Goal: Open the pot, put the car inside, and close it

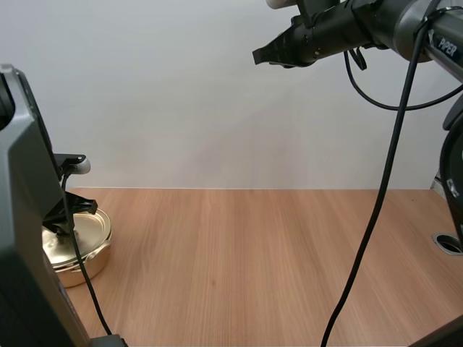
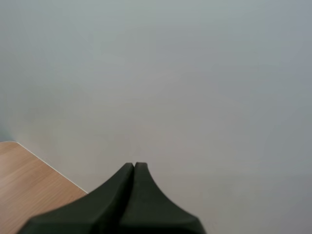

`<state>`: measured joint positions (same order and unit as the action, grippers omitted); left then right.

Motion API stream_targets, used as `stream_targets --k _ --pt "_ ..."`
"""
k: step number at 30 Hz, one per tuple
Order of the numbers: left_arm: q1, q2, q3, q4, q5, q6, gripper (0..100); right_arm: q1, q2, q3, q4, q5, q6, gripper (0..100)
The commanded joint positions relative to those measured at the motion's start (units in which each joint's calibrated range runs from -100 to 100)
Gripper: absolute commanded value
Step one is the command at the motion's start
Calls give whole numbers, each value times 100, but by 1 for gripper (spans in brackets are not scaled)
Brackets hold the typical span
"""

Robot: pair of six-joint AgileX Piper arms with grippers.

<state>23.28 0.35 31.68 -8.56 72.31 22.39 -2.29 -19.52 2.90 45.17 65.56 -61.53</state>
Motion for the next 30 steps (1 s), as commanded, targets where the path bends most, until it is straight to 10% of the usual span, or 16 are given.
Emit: stream_targets --k 1,8,13,22,30 --pt "-1 21 11 -127 63 120 5 1 -2 -1 -3 50 1 0" --pt "-16 9 -27 -840 1257 689 100 1 -2 -1 -210 118 1 0" --pt "-20 -427 -267 -1557 1284 1099 100 -44 -17 -1 -586 167 301 0" --pt "-20 -2619 -727 -5445 -45 2267 100 -651 -312 13 -500 390 -26 0" --pt "-20 -4876 -485 -6795 1957 2857 100 -1366 -1152 1519 1700 410 -2204 0"
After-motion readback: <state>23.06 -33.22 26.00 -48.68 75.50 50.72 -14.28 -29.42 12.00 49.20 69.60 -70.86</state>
